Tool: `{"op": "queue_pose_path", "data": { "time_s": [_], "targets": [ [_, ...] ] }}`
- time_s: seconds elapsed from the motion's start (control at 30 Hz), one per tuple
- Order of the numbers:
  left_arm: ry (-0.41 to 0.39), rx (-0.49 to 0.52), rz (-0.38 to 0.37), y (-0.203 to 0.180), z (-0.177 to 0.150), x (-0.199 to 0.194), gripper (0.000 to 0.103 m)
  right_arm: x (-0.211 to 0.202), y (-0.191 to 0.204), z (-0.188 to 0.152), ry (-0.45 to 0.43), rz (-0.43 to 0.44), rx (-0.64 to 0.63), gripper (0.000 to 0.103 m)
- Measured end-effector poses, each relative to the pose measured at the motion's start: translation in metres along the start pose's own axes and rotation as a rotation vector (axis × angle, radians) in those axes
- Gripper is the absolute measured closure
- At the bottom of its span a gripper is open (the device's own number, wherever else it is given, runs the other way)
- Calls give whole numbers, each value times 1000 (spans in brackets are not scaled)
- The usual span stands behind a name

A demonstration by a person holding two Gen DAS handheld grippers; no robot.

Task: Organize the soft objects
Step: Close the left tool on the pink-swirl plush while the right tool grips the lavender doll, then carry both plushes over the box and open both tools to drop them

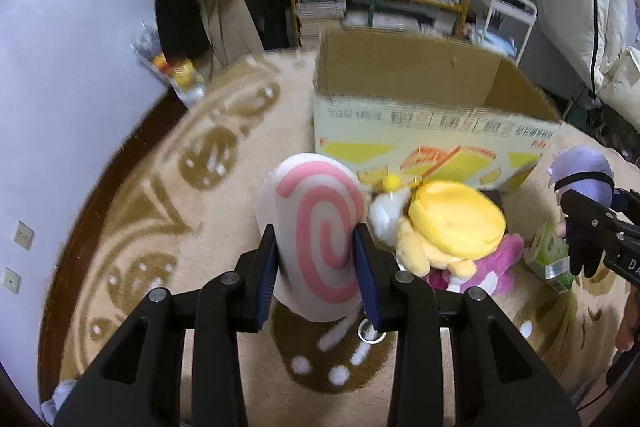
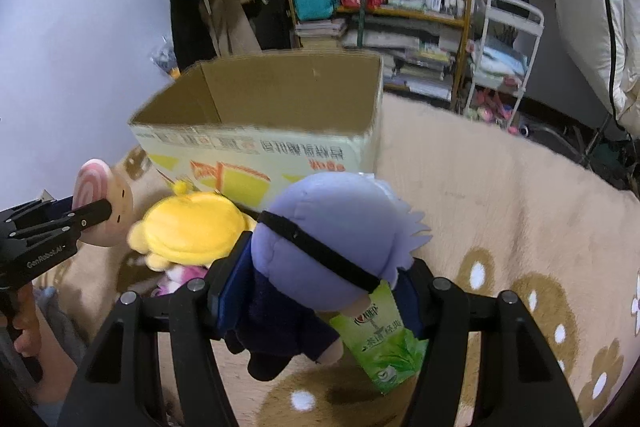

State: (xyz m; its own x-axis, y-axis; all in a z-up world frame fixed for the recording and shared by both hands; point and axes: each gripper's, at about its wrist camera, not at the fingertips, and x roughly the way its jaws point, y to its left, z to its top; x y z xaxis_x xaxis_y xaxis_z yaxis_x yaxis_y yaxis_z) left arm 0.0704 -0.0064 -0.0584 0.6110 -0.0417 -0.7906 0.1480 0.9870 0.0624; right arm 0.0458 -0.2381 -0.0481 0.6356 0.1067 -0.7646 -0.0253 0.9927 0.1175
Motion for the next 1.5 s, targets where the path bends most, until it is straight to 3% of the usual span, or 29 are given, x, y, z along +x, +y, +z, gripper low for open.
{"op": "queue_pose_path", "data": {
  "time_s": [0.4, 0.63, 0.9, 1.13, 1.5],
  "targets": [
    [-350, 6, -18, -3, 30, -74, 68, -53, 11, 27, -226, 61, 11, 36],
    [-436, 29, -12, -10, 67, -74, 68, -52, 17, 63, -290, 64, -23, 36],
    [-456, 29, -27, -27, 102, -42, 68, -27, 13, 94, -332, 64, -58, 36],
    [-407, 49, -18, -37, 114, -1, 68, 13, 13, 110, -319, 53, -91, 36],
    [-291, 30, -43, -34, 115, 53, 67, 64, 8, 101, -249, 62, -68, 36]
  ]
}}
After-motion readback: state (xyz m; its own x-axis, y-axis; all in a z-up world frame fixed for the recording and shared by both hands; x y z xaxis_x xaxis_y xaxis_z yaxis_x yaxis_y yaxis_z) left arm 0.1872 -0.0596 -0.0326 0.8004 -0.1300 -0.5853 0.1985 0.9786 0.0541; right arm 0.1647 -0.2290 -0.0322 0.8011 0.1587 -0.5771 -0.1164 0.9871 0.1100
